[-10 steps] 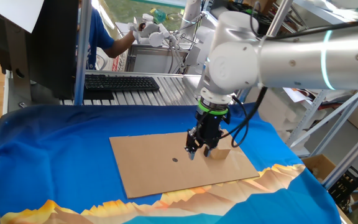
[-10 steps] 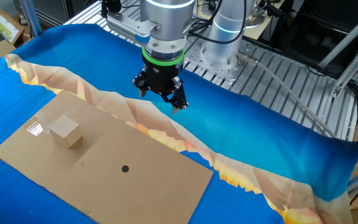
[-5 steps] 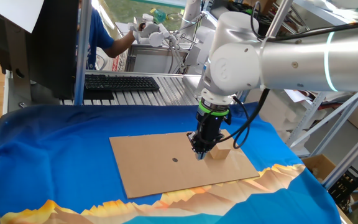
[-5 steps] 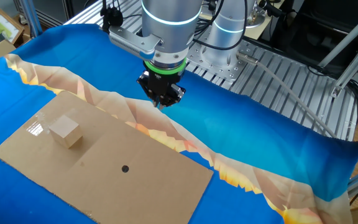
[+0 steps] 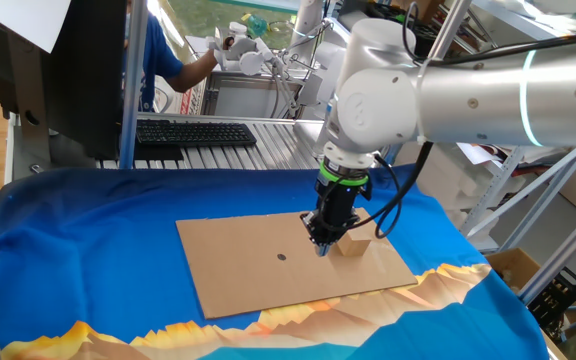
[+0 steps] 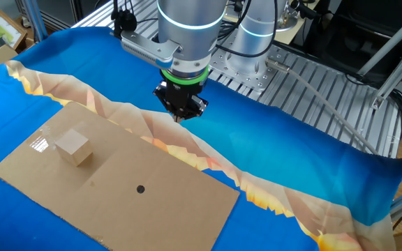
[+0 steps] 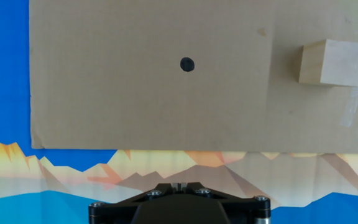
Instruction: Use the gripper to push the small block from left to right
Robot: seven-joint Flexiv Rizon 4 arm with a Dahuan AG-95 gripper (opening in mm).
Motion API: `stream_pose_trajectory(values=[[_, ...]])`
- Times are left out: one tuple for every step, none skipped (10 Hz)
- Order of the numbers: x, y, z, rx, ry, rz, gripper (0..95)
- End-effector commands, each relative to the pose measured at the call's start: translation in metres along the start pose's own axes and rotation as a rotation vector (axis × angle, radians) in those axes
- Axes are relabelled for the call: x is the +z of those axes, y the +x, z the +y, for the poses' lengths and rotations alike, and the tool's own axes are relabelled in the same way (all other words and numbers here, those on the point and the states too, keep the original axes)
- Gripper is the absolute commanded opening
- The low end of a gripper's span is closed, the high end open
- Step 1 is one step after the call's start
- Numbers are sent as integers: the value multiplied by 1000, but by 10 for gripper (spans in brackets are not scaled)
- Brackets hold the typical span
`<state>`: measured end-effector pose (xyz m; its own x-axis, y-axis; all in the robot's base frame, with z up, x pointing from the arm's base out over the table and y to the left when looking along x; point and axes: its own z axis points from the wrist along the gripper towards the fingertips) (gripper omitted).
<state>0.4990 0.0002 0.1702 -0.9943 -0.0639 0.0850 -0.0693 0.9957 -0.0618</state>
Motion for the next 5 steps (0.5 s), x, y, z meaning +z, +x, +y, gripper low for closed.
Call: stream_pose_trajectory(values=[[0,-1,0,-3,-1,2,0],[0,-1,0,-11,0,1,0],[0,-1,0,-12,2,1,0],[0,-1,0,1,1,-2,0],[0,-1,0,8,2,-2,190]])
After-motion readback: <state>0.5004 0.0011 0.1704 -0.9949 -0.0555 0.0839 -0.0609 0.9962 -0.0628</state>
